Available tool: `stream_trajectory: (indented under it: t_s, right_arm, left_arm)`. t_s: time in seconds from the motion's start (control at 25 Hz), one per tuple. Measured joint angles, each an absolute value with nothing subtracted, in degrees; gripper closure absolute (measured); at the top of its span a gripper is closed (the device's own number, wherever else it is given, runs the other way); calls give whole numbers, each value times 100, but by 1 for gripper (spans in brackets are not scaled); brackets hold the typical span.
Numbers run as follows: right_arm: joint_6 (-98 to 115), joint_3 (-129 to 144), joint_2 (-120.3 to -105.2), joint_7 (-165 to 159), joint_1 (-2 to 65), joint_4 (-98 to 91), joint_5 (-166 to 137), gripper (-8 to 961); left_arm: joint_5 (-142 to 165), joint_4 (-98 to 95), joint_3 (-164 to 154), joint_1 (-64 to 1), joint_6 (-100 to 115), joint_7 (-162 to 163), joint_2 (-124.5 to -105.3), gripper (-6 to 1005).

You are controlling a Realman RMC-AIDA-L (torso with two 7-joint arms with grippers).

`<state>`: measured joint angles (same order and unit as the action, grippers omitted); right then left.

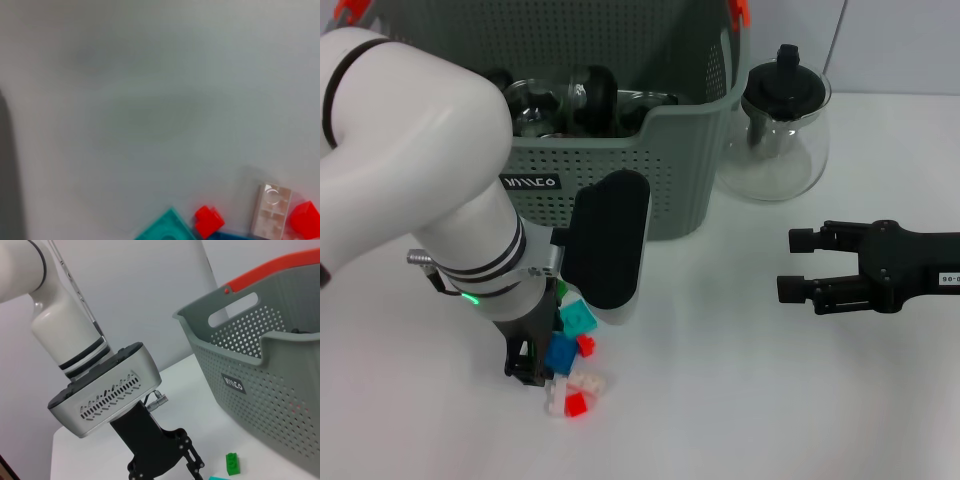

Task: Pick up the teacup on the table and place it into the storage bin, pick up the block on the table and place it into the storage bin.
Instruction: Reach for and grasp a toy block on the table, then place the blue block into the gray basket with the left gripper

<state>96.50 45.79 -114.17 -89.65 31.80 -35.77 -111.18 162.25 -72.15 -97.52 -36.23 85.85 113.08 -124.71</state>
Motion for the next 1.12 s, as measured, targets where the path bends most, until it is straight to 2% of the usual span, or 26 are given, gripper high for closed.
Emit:
stream_trajectory:
  t_s: [0.48,0.56,0.64,0.96,1.12]
  right_arm:
    - [9650,4579,-11417,-8954,3182,-3577,-11118,8]
    - [9650,4579,-11417,-8951,3182,-3577,-11118,8]
    - [9650,4579,-11411,-8950,3180,-3577,-11118,8]
    - [9698,4537,-11380,-8946,3173,-3577,-11123,8]
    - [9706,4535,-11388,-8936,3175,-3577,-11124,8]
  left_arm:
    - [16225,-7272,-9792,-3625,8571,11447,-12472,513]
    - [16219,-7352,-9761,-3628,8599,11497,-12472,593]
    - [16206,-7490,-9673,-3604,8707,11524,-12467,593]
    - [15652,-8550,-8134,-3402,10112,11641,-12457,593]
    - [14390,-8830,-6748,-3578,11004,11901,-12439,593]
